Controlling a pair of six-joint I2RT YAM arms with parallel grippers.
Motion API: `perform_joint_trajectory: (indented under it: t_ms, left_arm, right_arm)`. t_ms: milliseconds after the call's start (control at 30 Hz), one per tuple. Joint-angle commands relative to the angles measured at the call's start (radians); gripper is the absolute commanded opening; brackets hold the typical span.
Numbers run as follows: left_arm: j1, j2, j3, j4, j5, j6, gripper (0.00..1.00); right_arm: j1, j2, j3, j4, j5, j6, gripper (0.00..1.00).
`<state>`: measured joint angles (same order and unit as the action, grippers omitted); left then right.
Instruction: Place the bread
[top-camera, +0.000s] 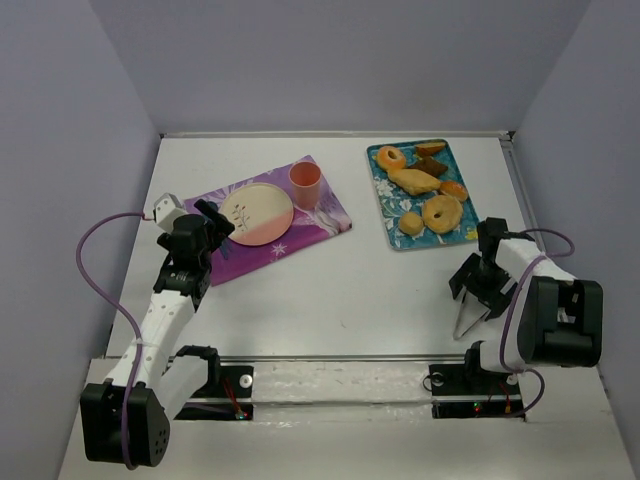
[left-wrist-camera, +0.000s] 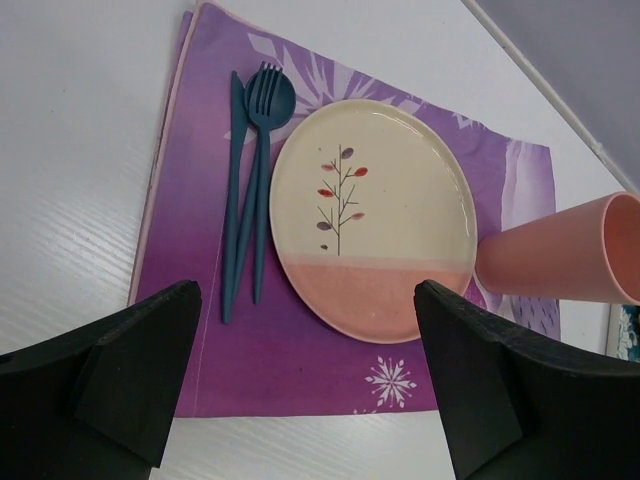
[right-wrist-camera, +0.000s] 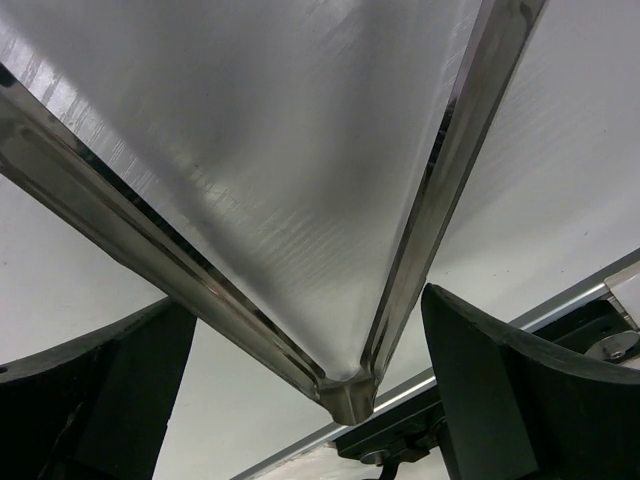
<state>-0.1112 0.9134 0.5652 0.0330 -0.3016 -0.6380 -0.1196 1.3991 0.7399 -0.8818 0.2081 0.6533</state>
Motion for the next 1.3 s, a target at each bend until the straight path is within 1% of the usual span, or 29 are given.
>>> perform_joint_trajectory:
  t_ms: [0, 133, 200, 233, 267, 433, 467, 600, 633, 667, 800, 833, 933, 1000, 1100, 1267]
  left_arm:
    - [-0.001, -0.008, 0.033, 0.016, -0.034, 0.012, 0.99]
    - [-0.001, -0.011, 0.033, 0.013, -0.044, 0.012, 0.99]
    - [-0.001, -0.015, 0.035, 0.008, -0.047, 0.014, 0.99]
    - [-0.001, -0.021, 0.035, 0.007, -0.047, 0.014, 0.99]
    - [-0.001, -0.025, 0.033, 0.002, -0.05, 0.014, 0.99]
    - [-0.001, -0.057, 0.025, -0.004, -0.07, 0.014, 0.99]
    - [-0.001, -0.068, 0.024, -0.004, -0.073, 0.012, 0.99]
    - [0.001, -0.08, 0.018, -0.002, -0.09, 0.008, 0.99]
    - [-0.001, -0.08, 0.018, -0.002, -0.088, 0.008, 0.99]
    - [0.001, -0.08, 0.016, -0.002, -0.09, 0.008, 0.99]
    - [0.001, -0.079, 0.019, -0.005, -0.085, 0.006, 0.99]
    - [0.001, -0.084, 0.019, -0.008, -0.087, 0.006, 0.99]
    - [-0.001, -0.099, 0.021, -0.013, -0.082, 0.003, 0.99]
    - [0.001, -0.11, 0.016, -0.015, -0.079, 0.0, 0.99]
    - [-0.001, -0.137, 0.012, -0.016, -0.073, -0.005, 0.99]
    - [0.001, -0.18, 0.005, -0.015, -0.059, -0.012, 0.99]
  right_arm:
    - [-0.009, 0.058, 0.01, 0.041, -0.007, -0.03, 1.0]
    - [-0.009, 0.092, 0.03, 0.046, 0.005, -0.029, 1.0]
    - [-0.009, 0.1, 0.038, 0.058, 0.02, -0.035, 0.97]
    - [-0.02, 0.107, 0.036, 0.075, 0.007, -0.041, 0.89]
    - [-0.029, 0.132, 0.041, 0.092, -0.005, -0.041, 0.84]
    - [-0.051, 0.215, 0.058, 0.112, -0.038, -0.061, 0.73]
    - [-0.051, 0.221, 0.056, 0.118, -0.042, -0.061, 0.69]
    - [-0.051, 0.203, 0.049, 0.126, -0.036, -0.057, 0.61]
    - [-0.051, 0.177, 0.044, 0.122, -0.032, -0.049, 0.59]
    - [-0.051, 0.161, 0.041, 0.124, -0.023, -0.047, 0.54]
    - [-0.051, 0.066, 0.041, 0.1, 0.01, -0.037, 0.43]
    - [-0.051, 0.045, 0.052, 0.092, 0.016, -0.04, 0.38]
    - [-0.051, -0.04, 0.096, 0.023, 0.042, -0.064, 0.31]
    - [-0.051, -0.115, 0.122, -0.006, 0.059, -0.064, 0.3]
    - [-0.051, -0.219, 0.176, -0.042, 0.033, -0.087, 0.29]
    - [-0.051, -0.331, 0.301, -0.098, -0.009, -0.175, 0.29]
